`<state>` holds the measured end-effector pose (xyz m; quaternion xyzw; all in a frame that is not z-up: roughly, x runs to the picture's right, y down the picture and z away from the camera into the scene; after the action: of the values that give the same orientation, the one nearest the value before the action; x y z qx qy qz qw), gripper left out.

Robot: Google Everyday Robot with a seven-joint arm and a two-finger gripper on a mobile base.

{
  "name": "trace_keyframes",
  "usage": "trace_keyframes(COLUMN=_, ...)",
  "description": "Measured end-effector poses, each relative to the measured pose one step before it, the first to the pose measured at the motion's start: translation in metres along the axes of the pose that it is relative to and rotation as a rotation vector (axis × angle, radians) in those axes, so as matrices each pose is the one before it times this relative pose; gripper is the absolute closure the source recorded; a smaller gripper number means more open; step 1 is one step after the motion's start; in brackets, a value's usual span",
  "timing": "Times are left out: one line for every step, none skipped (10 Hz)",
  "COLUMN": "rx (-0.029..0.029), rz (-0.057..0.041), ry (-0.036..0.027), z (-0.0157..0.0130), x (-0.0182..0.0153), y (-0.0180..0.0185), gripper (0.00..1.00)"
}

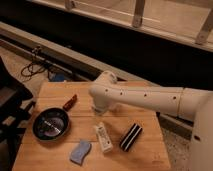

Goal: Stand the bottle upright

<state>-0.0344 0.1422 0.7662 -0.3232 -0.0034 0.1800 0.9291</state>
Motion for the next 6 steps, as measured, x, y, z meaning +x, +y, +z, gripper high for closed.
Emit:
trace_keyframes(rx=0.00629, rz=0.03975, ry=-0.00448, z=0.00179, x=-0.00832, y=-0.00377, gripper=0.35)
trace_keyframes(rx=0.00702, rz=0.08430, ry=-0.01496, z=0.00228, x=-0.00878, y=-0.00587, gripper=0.35)
trace_keyframes(rx=0.00940, rz=0.10534, ry=-0.01106, z=0.00187, x=-0.00115, y=-0.00548, gripper=0.35)
trace_keyframes(rx=0.00846, rz=0.10981, ry=-0.01062, z=0.00425, x=-0.00072, y=-0.00486, gripper=0.35)
trace_keyframes(rx=0.00202, rz=0.04072, ry=-0.00329, z=0.00368, x=-0.00076, y=-0.00145, gripper=0.35)
trace_keyframes(rx=0.00576, rz=0.02136, ry=-0.00118, z=0.00208, x=-0.00002, y=-0.00053, gripper=0.35)
